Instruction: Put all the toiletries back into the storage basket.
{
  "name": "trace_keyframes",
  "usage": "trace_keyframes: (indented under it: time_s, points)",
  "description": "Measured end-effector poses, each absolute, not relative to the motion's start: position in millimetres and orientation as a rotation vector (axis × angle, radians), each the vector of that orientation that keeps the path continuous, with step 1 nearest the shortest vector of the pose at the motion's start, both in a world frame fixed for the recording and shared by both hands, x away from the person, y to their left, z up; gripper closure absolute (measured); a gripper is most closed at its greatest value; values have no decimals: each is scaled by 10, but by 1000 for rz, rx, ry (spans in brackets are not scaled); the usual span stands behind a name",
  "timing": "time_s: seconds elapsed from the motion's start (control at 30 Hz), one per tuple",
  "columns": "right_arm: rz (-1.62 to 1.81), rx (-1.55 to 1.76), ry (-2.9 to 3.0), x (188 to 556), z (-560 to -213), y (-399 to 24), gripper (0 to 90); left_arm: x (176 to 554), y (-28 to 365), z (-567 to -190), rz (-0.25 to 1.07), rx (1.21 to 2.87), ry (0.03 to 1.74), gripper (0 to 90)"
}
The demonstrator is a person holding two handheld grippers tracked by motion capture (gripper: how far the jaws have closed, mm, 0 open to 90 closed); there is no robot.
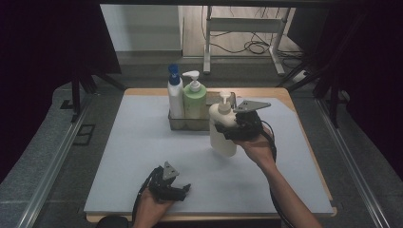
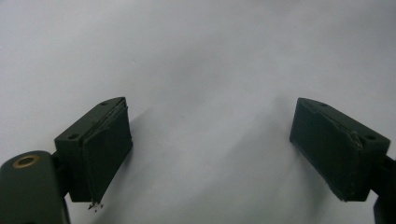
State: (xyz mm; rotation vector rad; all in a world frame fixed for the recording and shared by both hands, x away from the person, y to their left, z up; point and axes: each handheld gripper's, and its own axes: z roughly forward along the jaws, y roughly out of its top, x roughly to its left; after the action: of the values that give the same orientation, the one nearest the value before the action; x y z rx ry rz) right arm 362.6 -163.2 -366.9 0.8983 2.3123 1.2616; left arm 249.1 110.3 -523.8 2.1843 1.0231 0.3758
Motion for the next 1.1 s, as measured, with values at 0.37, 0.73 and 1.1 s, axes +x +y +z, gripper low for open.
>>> trace_keyframes:
  time_s: [0.37,0.73,1.1]
  points:
    - [1252,920,2256,3790,-3452,-1670,379,2492,1104,-5237,375,2186,1023,120]
    - [1257,930,2207,3952,-3248,-1628,380,2491,1103,-5237,375,2185,1024,121]
    - [1235,957,2174,4167,-3171,-1580,380,2491,1102,-5238,374,2183,1025,120]
